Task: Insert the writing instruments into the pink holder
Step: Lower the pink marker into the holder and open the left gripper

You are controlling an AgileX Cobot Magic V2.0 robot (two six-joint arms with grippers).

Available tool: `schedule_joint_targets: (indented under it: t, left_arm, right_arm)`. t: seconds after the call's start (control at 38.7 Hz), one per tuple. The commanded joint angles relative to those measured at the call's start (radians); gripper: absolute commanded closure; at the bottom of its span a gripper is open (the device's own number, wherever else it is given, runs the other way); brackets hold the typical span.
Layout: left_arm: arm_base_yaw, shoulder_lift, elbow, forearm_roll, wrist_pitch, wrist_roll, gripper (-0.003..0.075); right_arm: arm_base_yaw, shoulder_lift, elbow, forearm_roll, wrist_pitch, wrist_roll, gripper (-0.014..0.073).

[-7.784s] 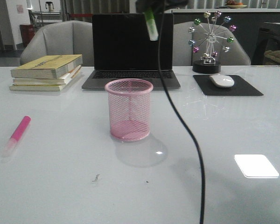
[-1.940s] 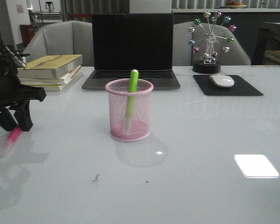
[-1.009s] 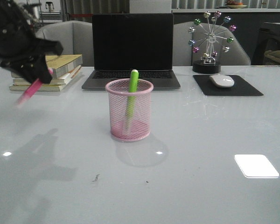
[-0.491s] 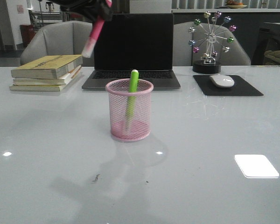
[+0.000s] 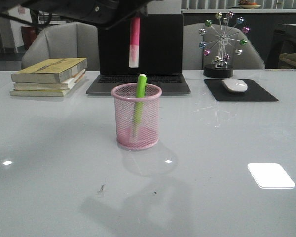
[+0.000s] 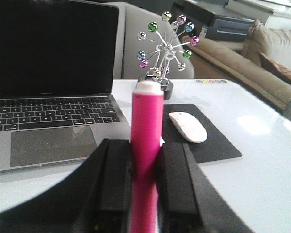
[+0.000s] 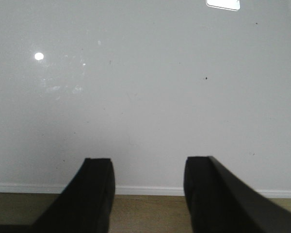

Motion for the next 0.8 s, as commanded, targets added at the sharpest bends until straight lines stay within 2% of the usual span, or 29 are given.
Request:
schedule_joint_targets:
  t: [0.0, 0.28, 0.54, 0.78]
  left_arm:
    - [-0.031, -0.056, 0.033, -0.004, -0.213, -0.022, 0.0621]
    - [-0.038, 0.05, 0.087, 0.005, -0.301, -0.022, 0.0621]
    - [-0.038, 0.183, 0.087, 0.039, -0.575, -0.022, 0.0621]
    - [-0.045, 0.188, 0.087, 0.092, -0.63, -0.022, 0.0603]
  right_arm:
    - [-0.007, 0.008, -0.026, -0.036, -0.048, -0.002, 0.0153]
    - [-0.007, 0.008, -0.026, -0.039, -0.048, -0.002, 0.0153]
    - [-0.007, 0.008, -0.026, -0.039, -0.046, -0.002, 0.0153]
    - [-0.007, 0.008, -0.026, -0.039, -0.045, -0.002, 0.0153]
